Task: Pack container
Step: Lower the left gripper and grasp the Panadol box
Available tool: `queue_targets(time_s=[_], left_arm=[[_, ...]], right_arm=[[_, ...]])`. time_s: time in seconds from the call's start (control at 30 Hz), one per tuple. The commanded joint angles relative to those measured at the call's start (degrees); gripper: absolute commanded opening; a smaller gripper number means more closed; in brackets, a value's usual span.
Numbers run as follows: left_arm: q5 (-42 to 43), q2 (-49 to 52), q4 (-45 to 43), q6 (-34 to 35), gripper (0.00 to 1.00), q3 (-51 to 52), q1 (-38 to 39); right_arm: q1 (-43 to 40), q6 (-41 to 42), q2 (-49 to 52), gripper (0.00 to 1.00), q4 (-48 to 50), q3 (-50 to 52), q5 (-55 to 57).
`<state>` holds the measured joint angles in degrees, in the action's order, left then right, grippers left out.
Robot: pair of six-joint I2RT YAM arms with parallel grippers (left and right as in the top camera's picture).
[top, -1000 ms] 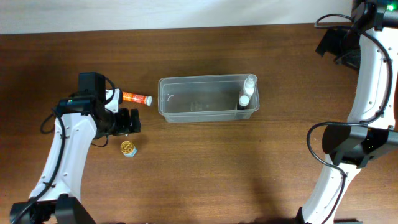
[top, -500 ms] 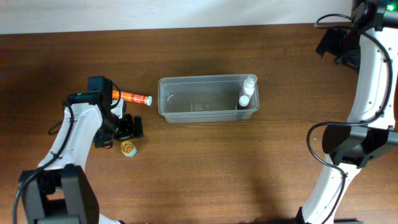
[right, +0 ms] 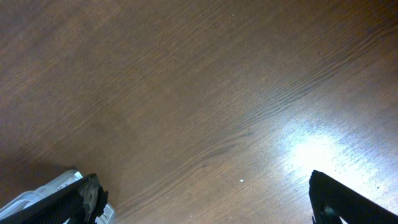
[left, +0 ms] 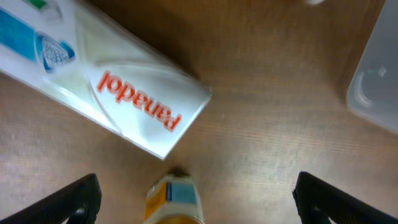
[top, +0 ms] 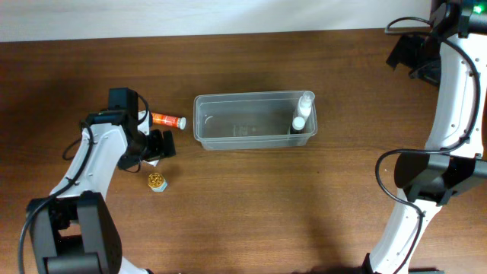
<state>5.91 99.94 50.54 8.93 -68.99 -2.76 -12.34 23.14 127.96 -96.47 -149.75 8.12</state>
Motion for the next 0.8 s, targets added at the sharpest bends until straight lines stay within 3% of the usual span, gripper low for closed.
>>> queue_targets(time_s=[0.0,0.37,0.77], left_arm=[[-1.3,0.3,-1.7,4.1,0.99,-0.3,-0.6],[-0.7,2.8,-10.6,22.5,0.99,-0.3,-5.6],[3.8,15.5,-6.8,22.8,0.99,-9.2,-8.0]], right_arm=[[-0.1,-0.2,-0.9,0.98,0.0,-0.7,0.7],[-0.1,-0.2,-1.0,0.98,0.0,-0.7,0.7],[-0.1,-0.2,-1.0,0.98,0.0,-0.7,0.7]])
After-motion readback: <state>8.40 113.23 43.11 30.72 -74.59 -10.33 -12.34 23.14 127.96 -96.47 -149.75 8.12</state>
